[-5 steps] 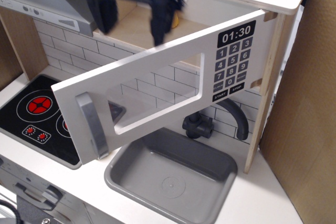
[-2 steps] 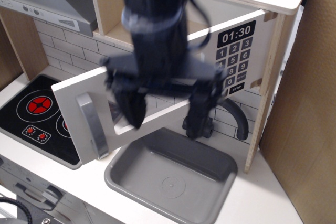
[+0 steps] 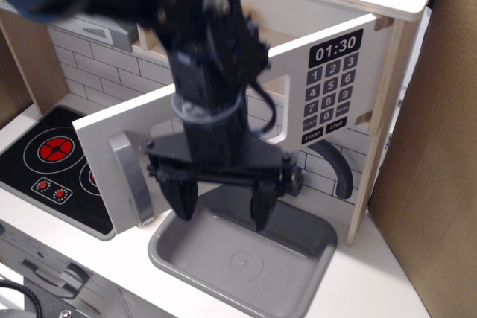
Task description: Close microwave
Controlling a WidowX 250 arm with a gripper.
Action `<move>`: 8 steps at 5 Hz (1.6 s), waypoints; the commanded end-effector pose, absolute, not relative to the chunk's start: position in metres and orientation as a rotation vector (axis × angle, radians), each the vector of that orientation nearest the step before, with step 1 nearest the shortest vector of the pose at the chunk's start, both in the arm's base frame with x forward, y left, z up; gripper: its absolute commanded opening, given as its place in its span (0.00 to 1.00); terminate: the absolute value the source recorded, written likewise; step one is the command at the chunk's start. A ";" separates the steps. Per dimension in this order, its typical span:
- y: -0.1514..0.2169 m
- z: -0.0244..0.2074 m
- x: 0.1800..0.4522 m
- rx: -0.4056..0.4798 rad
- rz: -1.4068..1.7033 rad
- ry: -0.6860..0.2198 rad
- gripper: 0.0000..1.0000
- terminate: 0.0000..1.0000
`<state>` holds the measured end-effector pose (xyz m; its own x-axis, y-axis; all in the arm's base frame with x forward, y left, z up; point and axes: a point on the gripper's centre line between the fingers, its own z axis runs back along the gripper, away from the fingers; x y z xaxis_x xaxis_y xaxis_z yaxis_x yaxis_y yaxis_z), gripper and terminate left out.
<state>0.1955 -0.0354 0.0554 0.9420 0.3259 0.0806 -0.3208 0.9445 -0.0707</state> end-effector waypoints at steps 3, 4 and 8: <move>0.044 0.074 0.257 0.055 0.368 -0.359 1.00 0.00; 0.060 0.079 0.280 0.067 0.405 -0.391 1.00 0.00; 0.084 0.073 0.324 0.099 0.462 -0.428 1.00 0.00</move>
